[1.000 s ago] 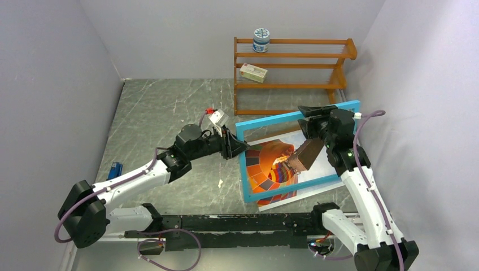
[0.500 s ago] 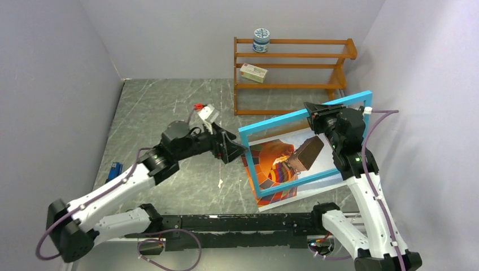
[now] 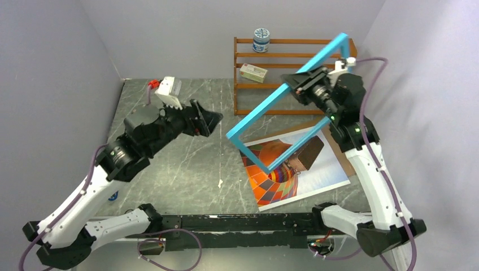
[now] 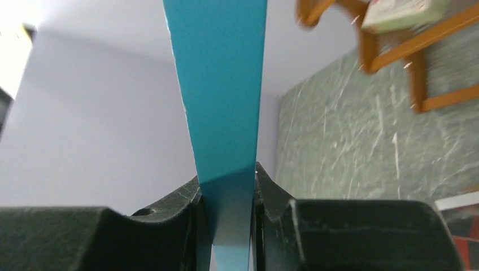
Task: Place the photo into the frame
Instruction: Turn over the photo frame at the center of the board.
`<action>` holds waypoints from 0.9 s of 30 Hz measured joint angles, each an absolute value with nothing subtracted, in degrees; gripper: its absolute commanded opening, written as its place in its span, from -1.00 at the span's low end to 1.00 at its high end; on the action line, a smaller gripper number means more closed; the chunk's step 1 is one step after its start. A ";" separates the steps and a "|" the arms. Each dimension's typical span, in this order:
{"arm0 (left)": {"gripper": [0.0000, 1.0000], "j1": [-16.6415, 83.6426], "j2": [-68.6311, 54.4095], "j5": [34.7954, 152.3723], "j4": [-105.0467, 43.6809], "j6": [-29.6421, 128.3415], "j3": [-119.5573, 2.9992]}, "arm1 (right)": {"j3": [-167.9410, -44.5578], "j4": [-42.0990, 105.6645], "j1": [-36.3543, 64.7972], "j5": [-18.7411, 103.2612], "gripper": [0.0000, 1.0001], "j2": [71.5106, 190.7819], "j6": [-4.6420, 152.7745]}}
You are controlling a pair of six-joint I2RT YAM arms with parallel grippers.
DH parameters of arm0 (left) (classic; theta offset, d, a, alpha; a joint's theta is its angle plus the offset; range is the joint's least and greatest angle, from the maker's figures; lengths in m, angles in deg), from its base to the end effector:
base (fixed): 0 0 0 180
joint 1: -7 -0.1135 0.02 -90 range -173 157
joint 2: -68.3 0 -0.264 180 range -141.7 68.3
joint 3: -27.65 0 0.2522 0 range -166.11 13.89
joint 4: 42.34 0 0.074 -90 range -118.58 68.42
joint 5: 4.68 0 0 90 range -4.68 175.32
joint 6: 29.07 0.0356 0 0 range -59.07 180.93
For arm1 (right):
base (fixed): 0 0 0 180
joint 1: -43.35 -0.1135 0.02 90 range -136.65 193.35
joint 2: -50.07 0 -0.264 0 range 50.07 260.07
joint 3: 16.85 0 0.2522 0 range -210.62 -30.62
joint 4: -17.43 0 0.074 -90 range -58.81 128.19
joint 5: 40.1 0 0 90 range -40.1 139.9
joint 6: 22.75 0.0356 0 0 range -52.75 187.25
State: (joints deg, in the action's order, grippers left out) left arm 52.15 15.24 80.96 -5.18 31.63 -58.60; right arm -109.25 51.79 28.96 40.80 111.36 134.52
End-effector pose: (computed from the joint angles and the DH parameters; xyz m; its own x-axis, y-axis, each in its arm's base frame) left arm 0.1300 -0.1269 0.4550 -0.3624 -0.3276 -0.8726 0.5459 0.6842 -0.4836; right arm 0.2098 0.0597 0.4692 -0.3886 0.8405 -0.3775 -0.1033 0.3674 0.9243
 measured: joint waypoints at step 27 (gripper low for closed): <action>0.89 7.95 -1.66 126.71 -15.04 20.07 -39.60 | -130.84 37.32 -3.55 10.50 -0.76 145.48 128.29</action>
State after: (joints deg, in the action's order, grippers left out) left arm 7.95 -1.66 126.71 -15.04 20.07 -39.60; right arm -130.84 37.32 -3.55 10.50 145.48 128.29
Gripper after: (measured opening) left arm 0.942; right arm 0.279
